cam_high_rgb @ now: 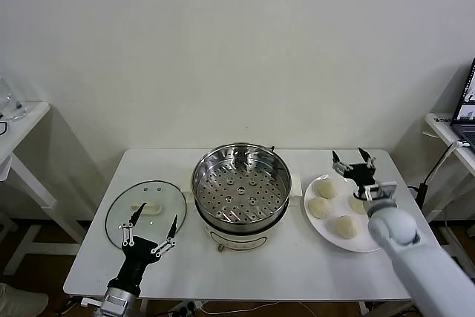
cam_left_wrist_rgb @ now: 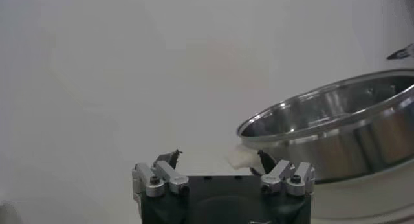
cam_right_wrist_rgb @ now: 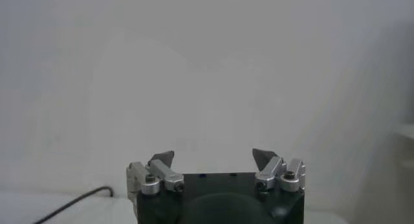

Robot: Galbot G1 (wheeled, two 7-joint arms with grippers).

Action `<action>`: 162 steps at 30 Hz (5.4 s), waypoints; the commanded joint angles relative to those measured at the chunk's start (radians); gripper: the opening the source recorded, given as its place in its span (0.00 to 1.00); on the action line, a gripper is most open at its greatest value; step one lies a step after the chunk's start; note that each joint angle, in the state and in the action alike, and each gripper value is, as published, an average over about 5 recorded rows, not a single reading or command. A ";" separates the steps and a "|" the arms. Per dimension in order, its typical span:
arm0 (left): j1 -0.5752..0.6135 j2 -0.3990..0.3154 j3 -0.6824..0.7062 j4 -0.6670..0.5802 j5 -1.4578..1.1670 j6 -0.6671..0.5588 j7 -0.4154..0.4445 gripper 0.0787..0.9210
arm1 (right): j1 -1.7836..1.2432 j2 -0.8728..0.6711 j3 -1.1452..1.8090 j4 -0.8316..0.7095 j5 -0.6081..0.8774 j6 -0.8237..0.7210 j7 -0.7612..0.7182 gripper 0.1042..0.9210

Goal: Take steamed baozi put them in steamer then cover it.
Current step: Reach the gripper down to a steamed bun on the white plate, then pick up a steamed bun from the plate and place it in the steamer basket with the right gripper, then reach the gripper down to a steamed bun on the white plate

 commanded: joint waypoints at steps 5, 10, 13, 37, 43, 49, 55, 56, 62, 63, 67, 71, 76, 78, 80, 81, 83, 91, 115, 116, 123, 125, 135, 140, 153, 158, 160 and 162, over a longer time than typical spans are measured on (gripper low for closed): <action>0.002 0.005 -0.006 0.005 0.002 -0.006 -0.011 0.88 | 0.492 -0.166 -0.485 -0.229 -0.092 -0.079 -0.575 0.88; 0.002 0.003 -0.009 0.005 0.002 -0.005 -0.011 0.88 | 0.695 -0.139 -0.695 -0.332 -0.269 -0.005 -0.842 0.88; 0.004 0.002 -0.010 0.003 0.013 -0.007 -0.011 0.88 | 0.762 -0.107 -0.747 -0.377 -0.362 0.019 -0.979 0.88; 0.015 -0.012 -0.025 0.018 0.028 -0.020 -0.015 0.88 | 0.775 0.168 -0.769 -0.634 -0.786 0.147 -1.078 0.88; 0.017 -0.012 -0.029 0.023 0.028 -0.025 -0.016 0.88 | 0.761 0.215 -0.750 -0.690 -0.829 0.163 -1.067 0.88; 0.018 -0.013 -0.028 0.030 0.028 -0.029 -0.018 0.88 | 0.748 0.243 -0.733 -0.724 -0.870 0.180 -1.054 0.88; 0.018 -0.014 -0.029 0.031 0.028 -0.030 -0.019 0.88 | 0.740 0.263 -0.722 -0.749 -0.883 0.188 -1.033 0.88; 0.017 -0.014 -0.028 0.031 0.028 -0.031 -0.019 0.88 | 0.739 0.265 -0.721 -0.752 -0.885 0.189 -1.030 0.87; 0.014 -0.015 -0.026 0.034 0.028 -0.031 -0.020 0.88 | 0.733 0.271 -0.720 -0.759 -0.893 0.193 -1.019 0.79; 0.015 -0.015 -0.026 0.034 0.028 -0.031 -0.020 0.88 | 0.732 0.270 -0.720 -0.758 -0.893 0.193 -1.017 0.77; 0.016 -0.014 -0.028 0.030 0.028 -0.032 -0.020 0.88 | 0.734 0.260 -0.723 -0.733 -0.893 0.195 -1.015 0.71; 0.019 -0.014 -0.031 0.023 0.028 -0.031 -0.020 0.88 | 0.754 0.210 -0.739 -0.636 -0.885 0.198 -1.035 0.69; 0.018 -0.012 -0.031 0.022 0.028 -0.031 -0.020 0.88 | 0.846 0.132 -0.777 -0.463 -0.859 0.319 -1.072 0.70; 0.016 -0.013 -0.029 0.021 0.028 -0.030 -0.020 0.88 | 0.909 0.122 -0.789 -0.417 -0.867 0.408 -1.077 0.70; 0.016 -0.013 -0.028 0.018 0.028 -0.029 -0.020 0.88 | 0.979 0.122 -0.815 -0.379 -0.868 0.477 -1.080 0.71; 0.017 -0.013 -0.028 0.016 0.028 -0.029 -0.020 0.88 | 1.009 0.126 -0.833 -0.361 -0.862 0.503 -1.081 0.72; 0.019 -0.013 -0.028 0.014 0.028 -0.030 -0.020 0.88 | 1.078 0.139 -0.878 -0.317 -0.838 0.546 -1.084 0.72; 0.017 -0.015 -0.023 0.015 0.028 -0.034 -0.020 0.88 | 1.265 0.270 -1.017 -0.193 -0.768 0.646 -1.111 0.72; 0.022 -0.017 -0.028 0.004 0.026 -0.061 -0.024 0.88 | 1.068 0.589 -1.051 -0.362 -0.990 0.714 -1.146 0.72; 0.022 -0.018 -0.028 0.005 0.027 -0.061 -0.024 0.88 | 1.062 0.592 -1.050 -0.369 -0.995 0.712 -1.143 0.72; 0.022 -0.018 -0.031 0.009 0.027 -0.061 -0.027 0.88 | 1.018 0.617 -1.024 -0.423 -1.051 0.713 -1.131 0.72; 0.022 -0.017 -0.033 0.010 0.027 -0.060 -0.028 0.88 | 1.009 0.622 -1.020 -0.435 -1.061 0.712 -1.129 0.72; 0.023 -0.018 -0.038 0.010 0.027 -0.060 -0.030 0.88 | 1.009 0.624 -1.022 -0.417 -1.071 0.695 -1.111 0.82; 0.026 -0.016 -0.044 0.007 0.027 -0.060 -0.030 0.88 | 1.072 0.556 -1.031 -0.331 -0.963 0.650 -1.159 0.88; 0.024 -0.012 -0.027 -0.004 0.031 -0.058 -0.030 0.88 | 1.369 0.162 -1.260 -0.187 -0.251 0.083 -1.176 0.88; 0.019 -0.009 -0.017 -0.004 0.033 -0.058 -0.030 0.88 | 1.394 0.039 -1.389 -0.183 -0.169 -0.025 -1.155 0.88; 0.019 -0.008 -0.013 -0.005 0.033 -0.059 -0.030 0.88 | 1.378 -0.004 -1.431 -0.172 -0.163 -0.048 -1.137 0.88; 0.018 -0.008 -0.011 -0.005 0.033 -0.059 -0.031 0.88 | 1.351 -0.036 -1.462 -0.158 -0.168 -0.061 -1.121 0.88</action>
